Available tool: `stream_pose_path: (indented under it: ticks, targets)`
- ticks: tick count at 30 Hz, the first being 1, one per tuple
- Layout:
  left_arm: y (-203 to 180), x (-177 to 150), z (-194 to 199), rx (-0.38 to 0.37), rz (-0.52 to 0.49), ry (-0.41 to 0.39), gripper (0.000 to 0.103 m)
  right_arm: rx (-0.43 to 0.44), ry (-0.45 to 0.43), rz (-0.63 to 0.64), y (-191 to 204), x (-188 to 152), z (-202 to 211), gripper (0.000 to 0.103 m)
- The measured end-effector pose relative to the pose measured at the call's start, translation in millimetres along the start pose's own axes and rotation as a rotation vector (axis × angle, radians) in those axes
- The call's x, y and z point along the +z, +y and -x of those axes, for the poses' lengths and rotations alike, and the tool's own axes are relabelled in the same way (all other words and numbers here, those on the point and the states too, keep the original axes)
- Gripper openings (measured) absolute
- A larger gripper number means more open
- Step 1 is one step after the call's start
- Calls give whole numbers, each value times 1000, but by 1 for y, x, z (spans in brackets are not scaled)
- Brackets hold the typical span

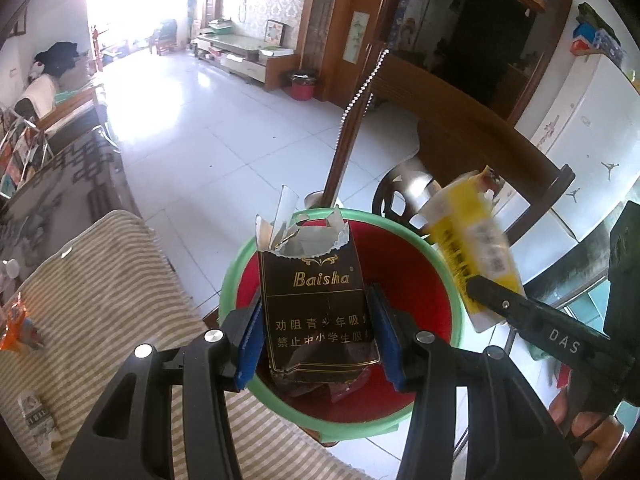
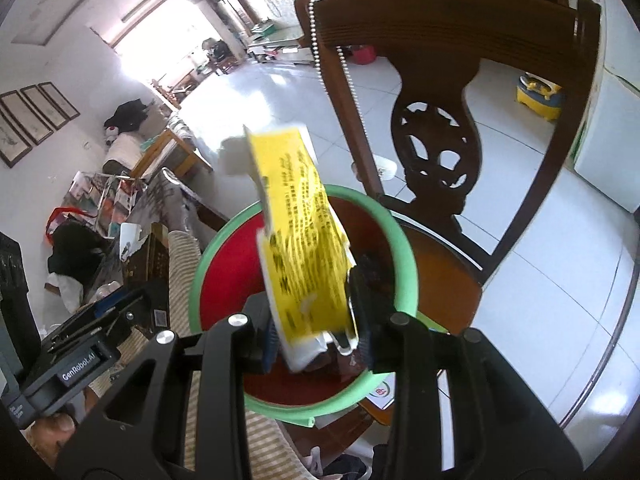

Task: Collect trash
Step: 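Carry the Baisha box and yellow packet over the red bucket and open both tools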

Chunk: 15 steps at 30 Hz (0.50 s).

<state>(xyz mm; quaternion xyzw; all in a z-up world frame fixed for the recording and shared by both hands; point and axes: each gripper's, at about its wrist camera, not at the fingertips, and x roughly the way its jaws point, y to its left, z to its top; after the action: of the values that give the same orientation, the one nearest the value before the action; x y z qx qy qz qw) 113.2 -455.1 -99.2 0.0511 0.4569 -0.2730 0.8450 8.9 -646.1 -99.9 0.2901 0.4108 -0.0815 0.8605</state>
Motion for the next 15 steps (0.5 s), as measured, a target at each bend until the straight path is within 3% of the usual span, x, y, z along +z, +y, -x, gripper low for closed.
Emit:
stream_pose_path:
  ticks: [3, 5, 6, 7, 11, 15]
  targets:
    - [2, 0, -2, -16, 3, 5, 48, -1, 5, 8, 4, -2, -1, 32]
    - [4, -2, -3, -25, 5, 19, 72, -4, 8, 14, 9, -4, -2, 38]
    - [6, -3, -2, -24, 6, 13, 73, -4, 4, 11, 10, -4, -2, 49]
    - [9, -6, 2, -22, 10, 1, 73, 0, -6, 7, 11, -4, -1, 53]
    - [28, -15, 15, 0, 48, -9, 73, 18, -8, 16, 24, -6, -2, 57]
    - [73, -33, 42, 80, 141, -56, 74, 42, -2, 63, 53, -11, -8, 62]
